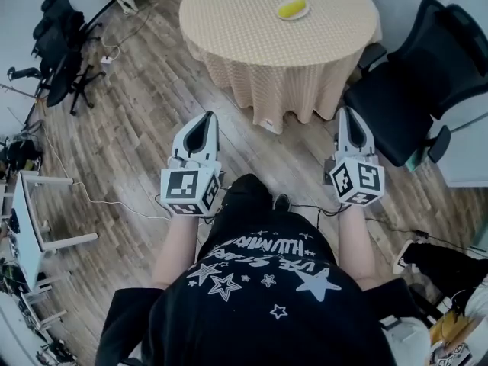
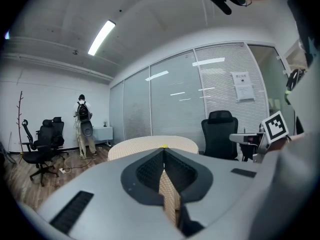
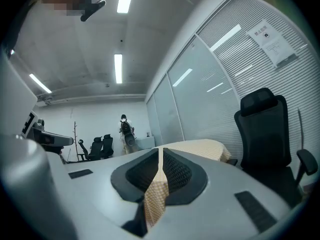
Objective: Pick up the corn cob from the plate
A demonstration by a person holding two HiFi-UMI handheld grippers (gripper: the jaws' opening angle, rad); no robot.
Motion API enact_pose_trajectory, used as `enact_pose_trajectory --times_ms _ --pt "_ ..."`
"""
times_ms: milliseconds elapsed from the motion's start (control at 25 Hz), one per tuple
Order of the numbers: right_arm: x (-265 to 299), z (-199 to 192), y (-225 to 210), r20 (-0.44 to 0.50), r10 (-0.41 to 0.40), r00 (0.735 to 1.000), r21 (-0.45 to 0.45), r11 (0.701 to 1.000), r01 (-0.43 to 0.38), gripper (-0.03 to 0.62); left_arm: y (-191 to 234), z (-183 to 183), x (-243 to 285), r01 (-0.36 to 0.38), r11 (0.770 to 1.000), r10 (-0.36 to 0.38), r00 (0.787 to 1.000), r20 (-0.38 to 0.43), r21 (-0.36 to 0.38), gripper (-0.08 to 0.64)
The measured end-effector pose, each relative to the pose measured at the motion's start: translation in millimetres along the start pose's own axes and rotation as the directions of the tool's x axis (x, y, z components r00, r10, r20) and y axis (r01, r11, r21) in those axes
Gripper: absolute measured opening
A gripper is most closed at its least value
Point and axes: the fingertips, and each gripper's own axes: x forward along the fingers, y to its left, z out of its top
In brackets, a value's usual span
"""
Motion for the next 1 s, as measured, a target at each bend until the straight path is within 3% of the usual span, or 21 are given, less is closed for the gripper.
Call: enact_pose_trajectory --times_ms 320,640,1000 --pt "32.0 -7.0 20.9 -0.027 0.011 1.0 -0.017 1.0 -0.011 0.044 39.0 -15.7 25.0 0.002 1.0 -0.003 1.0 -0.016 -0.015 0.008" --pt "105.0 0.5 7.6 -0.035 -0.088 0.995 -0.045 0.995 0.086 0.044 76.6 -6.4 124.8 0.115 0.993 -0.115 0.993 -0.004 -0.01 0.008" --pt "212.0 5.7 13.4 -0.035 -0.183 0.983 -0.019 0.983 0.182 0.044 151.3 6.4 225.1 0.187 0.982 -0.187 0.982 -0.014 -0.018 0.008"
